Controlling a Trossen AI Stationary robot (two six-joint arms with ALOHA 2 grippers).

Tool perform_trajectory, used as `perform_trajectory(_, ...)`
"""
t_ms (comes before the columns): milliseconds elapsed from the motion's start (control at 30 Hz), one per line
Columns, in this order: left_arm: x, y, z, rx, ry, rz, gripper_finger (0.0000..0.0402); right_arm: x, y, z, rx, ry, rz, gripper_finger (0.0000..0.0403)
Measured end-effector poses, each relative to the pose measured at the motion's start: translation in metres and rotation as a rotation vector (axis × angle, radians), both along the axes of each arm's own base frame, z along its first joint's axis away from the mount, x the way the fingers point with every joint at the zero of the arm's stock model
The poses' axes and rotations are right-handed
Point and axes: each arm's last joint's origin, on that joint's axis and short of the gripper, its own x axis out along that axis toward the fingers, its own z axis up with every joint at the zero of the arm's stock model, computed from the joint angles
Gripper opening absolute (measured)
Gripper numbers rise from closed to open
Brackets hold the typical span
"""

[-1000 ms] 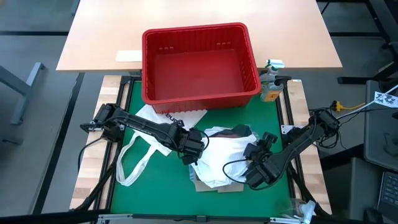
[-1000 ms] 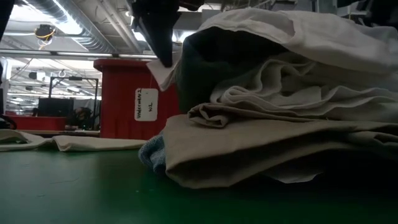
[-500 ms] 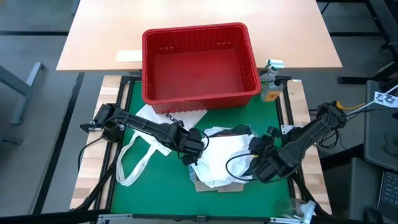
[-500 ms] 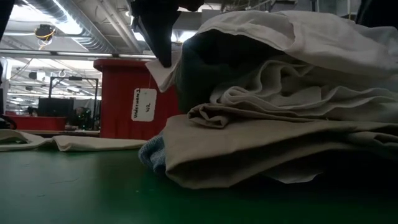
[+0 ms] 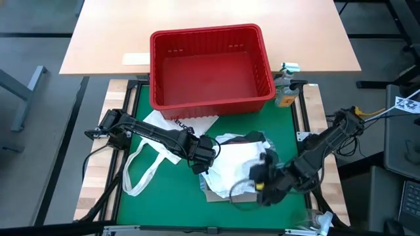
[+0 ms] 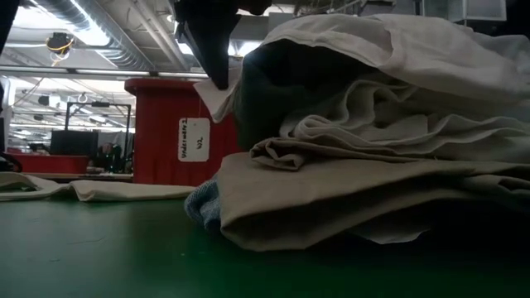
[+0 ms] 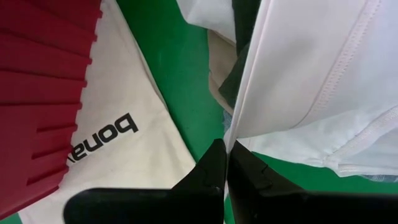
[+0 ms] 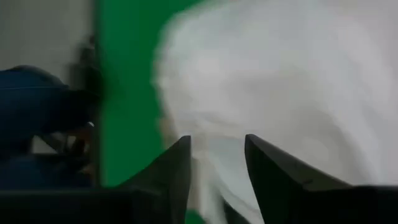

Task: Fold Laundry from Bin
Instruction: Remove the white underwear from the red bin, then fold the white underwear

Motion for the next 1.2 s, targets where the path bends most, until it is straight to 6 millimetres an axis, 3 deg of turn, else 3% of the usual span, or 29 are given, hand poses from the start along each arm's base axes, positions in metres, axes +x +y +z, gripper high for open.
perform_trajectory(200, 0.0, 0.0, 0.0, 0.0, -0.001, 0.0, 0.0, 0.01, 0.04, -0.017, -0.044, -0.081, 0.267, 0.0149)
perform_trajectory(467, 0.001, 0.0, 0.0, -0.002, -0.008, 0.0, 0.0, 0.014, 0.069, -0.062, -0.13, 0.029, 0.321, 0.0149)
perform_trajectory(733, 0.001, 0.0, 0.0, -0.002, -0.009, 0.0, 0.0, 0.023, 0.075, -0.092, -0.234, 0.07, 0.295, 0.0149)
perform_trajectory(1200, 0.001, 0.0, 0.0, -0.002, -0.009, 0.0, 0.0, 0.019, 0.069, -0.105, -0.265, 0.145, 0.128, 0.0149)
